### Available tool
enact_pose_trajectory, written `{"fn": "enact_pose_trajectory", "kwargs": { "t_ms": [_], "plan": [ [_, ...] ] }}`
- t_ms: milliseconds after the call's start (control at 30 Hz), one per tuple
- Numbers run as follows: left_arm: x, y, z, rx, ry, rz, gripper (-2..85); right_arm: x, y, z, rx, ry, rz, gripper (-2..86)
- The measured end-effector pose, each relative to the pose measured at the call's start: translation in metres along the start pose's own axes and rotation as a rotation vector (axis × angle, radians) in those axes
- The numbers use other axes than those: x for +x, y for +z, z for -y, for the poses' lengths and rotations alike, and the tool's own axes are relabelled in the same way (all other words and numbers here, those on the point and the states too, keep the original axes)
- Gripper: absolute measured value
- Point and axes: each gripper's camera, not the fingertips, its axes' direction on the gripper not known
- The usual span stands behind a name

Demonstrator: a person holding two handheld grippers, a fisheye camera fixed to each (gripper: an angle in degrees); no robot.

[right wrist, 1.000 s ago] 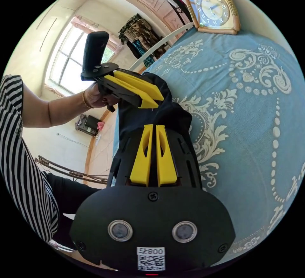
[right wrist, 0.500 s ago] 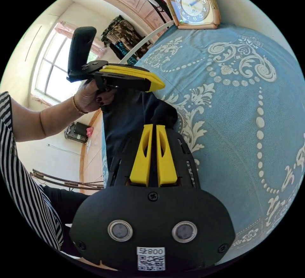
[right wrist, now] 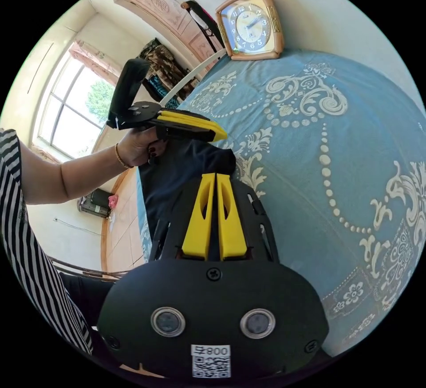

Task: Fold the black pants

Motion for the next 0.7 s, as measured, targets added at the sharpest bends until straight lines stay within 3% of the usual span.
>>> {"fn": "enact_pose_trajectory", "kwargs": {
  "t_ms": [200,333,500,700],
  "plan": [
    [-0.021,0.002,-0.003,0.054,-0.069,-0.019,2.3,-0.007,0.024,0.002,-0.108,0.004,0.054,0.3],
    [-0.028,0.019,-0.010,-0.052,-0.030,-0.134,7.4,-0.010,0.022,0.003,-0.093,0.023,0.084,0.3],
    [-0.035,0.041,-0.020,-0.168,0.034,-0.136,4.4,-0.019,0.006,0.002,-0.043,0.036,-0.002,1.0],
    [-0.043,0.030,-0.035,-0.057,0.054,-0.072,2.6,-0.024,0.017,0.002,-0.148,0.047,-0.063,3.6]
  ]
}}
